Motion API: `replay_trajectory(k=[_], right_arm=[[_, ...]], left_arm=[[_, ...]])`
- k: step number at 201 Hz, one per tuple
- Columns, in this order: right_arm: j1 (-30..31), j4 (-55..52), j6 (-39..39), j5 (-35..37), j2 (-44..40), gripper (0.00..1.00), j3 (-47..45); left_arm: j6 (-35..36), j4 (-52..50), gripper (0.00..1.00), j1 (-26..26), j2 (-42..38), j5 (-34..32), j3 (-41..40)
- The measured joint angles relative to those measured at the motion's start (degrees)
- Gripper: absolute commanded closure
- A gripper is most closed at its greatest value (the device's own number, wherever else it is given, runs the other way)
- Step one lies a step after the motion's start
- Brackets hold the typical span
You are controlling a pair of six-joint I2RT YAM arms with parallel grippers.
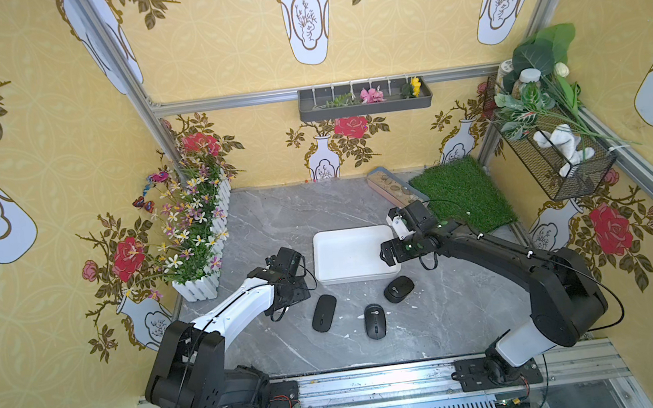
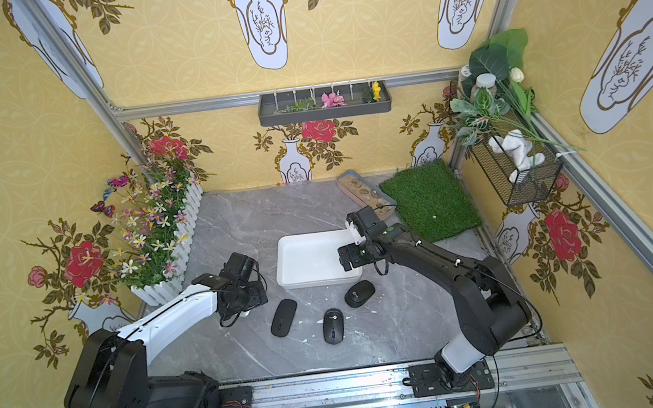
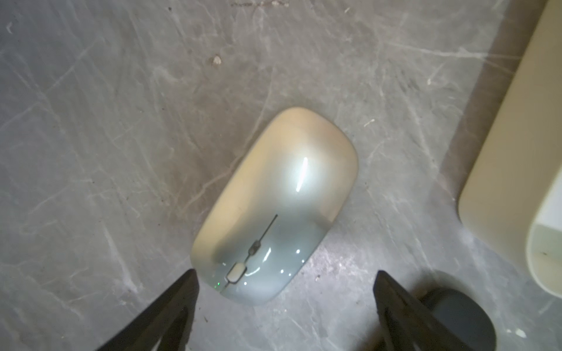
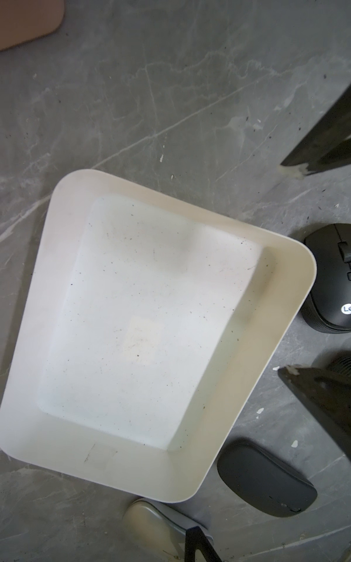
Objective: Put the mouse in the storage box
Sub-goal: Pick up the mouse from the center of the board.
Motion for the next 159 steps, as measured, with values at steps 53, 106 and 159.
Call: replay_trajectory(k=[53,106,159], right_arm=[[0.0,1.0,0.1,0.1,-0.3,0.03,0.0],[0.0,1.7,0.1,1.4,-2.2,0.03,-0.6],[0.1,2.5,0.3,1.9,-2.8,0.03,-0.9]], left_arm=[[4.4,2.8,0.12,8.1,2.4,5.6,1.2],[9.0,0.4,0.25,8.9,10.3,10.7,5.7],[10.1,-1.6,0.43,8.9,13.0,12.6,7.9]])
